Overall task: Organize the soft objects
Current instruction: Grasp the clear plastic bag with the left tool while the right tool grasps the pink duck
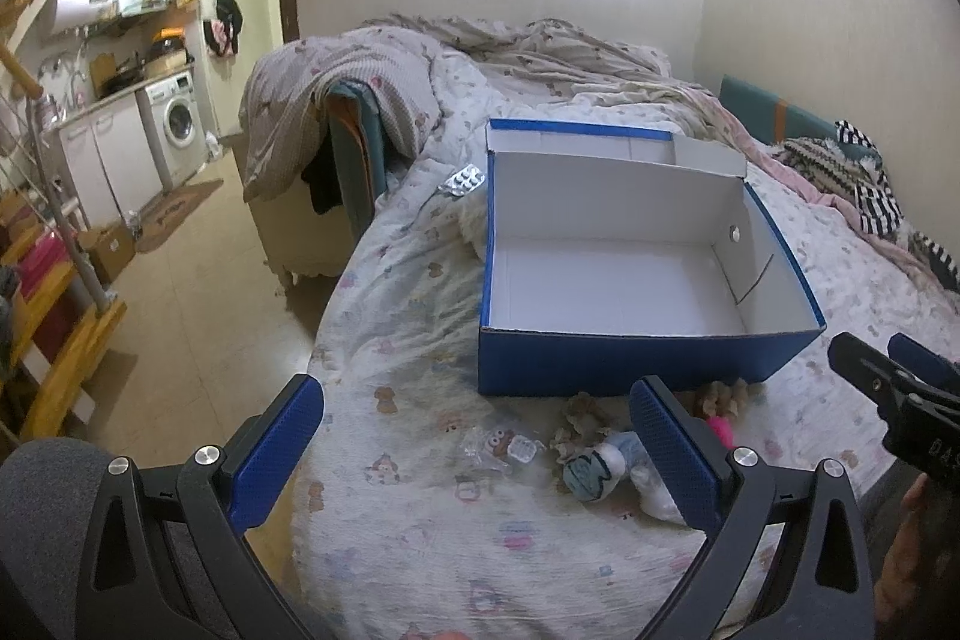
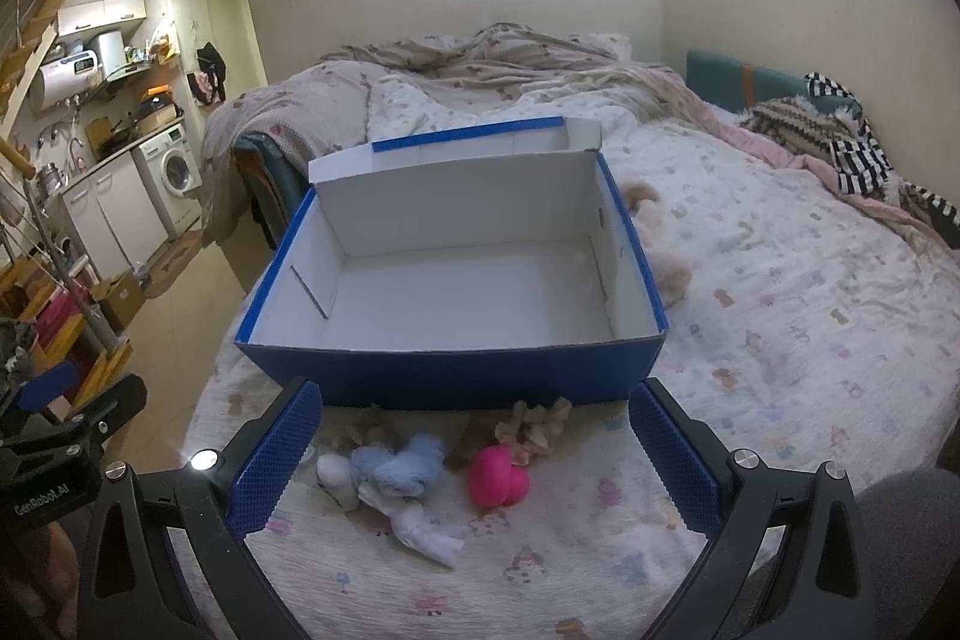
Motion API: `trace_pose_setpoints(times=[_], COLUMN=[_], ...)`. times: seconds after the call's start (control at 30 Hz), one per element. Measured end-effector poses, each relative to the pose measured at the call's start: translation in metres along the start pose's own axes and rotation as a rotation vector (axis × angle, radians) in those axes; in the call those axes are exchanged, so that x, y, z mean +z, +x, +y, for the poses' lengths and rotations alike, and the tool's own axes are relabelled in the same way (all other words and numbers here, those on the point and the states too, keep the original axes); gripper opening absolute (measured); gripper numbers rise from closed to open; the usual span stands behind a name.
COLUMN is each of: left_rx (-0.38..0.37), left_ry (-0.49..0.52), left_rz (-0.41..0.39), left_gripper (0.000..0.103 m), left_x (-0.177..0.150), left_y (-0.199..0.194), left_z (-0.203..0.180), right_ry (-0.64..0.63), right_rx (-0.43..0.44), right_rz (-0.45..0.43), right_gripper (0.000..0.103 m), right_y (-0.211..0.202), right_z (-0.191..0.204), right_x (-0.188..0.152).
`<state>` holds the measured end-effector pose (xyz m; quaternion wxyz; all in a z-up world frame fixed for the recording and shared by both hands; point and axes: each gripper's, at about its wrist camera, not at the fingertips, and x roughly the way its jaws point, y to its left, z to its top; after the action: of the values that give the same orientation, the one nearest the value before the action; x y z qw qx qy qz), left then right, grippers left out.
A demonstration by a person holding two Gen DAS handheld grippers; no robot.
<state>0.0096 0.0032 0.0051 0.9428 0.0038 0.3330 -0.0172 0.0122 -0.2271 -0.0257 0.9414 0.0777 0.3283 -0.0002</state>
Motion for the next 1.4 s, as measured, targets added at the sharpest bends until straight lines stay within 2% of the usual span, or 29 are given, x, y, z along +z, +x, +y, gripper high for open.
trace_pose_setpoints(times=[0.2,0.37,0.57,0.8,0.93,1.0,1.07,1.1,1.3,1.4], left_rx=[-0.008,0.022,0.047,0.043,0.013,-0.013,-0.044,-0.054,-0.09,-0.12], left_ry=[-0.033,-0.043,-0.086,-0.124,-0.139,-0.172,-0.202,-0.207,-0.187,-0.184], left_rz=[0.039,0.111,0.302,0.545,0.649,0.701,0.745,0.762,0.771,0.785], left_gripper=[0.102,0.102,0.102,0.102,0.101,0.095,0.083,0.082,0.074,0.06], left_x=[0.019,0.041,0.044,0.015,-0.005,-0.016,-0.027,-0.032,-0.046,-0.052], left_y=[0.009,0.029,0.083,0.149,0.179,0.194,0.205,0.211,0.227,0.232], left_z=[0.006,0.009,0.025,0.03,0.027,0.028,0.028,0.026,0.018,0.014], right_ry=[0.017,0.037,-0.016,-0.007,0.007,0.019,0.042,0.054,0.113,0.124], right_rx=[0.017,0.063,0.096,0.152,0.137,0.13,0.13,0.129,0.11,0.096], right_rz=[0.007,0.095,0.251,0.383,0.413,0.431,0.449,0.455,0.489,0.502], right_gripper=[0.103,0.103,0.103,0.103,0.103,0.103,0.103,0.103,0.103,0.103], right_y=[0.002,0.018,0.051,0.088,0.103,0.11,0.116,0.119,0.131,0.138], right_z=[-0.006,-0.009,-0.005,-0.009,-0.014,-0.018,-0.024,-0.027,-0.042,-0.047], right_x=[0.021,0.04,0.043,0.03,0.019,0.014,0.01,0.008,0.001,-0.001])
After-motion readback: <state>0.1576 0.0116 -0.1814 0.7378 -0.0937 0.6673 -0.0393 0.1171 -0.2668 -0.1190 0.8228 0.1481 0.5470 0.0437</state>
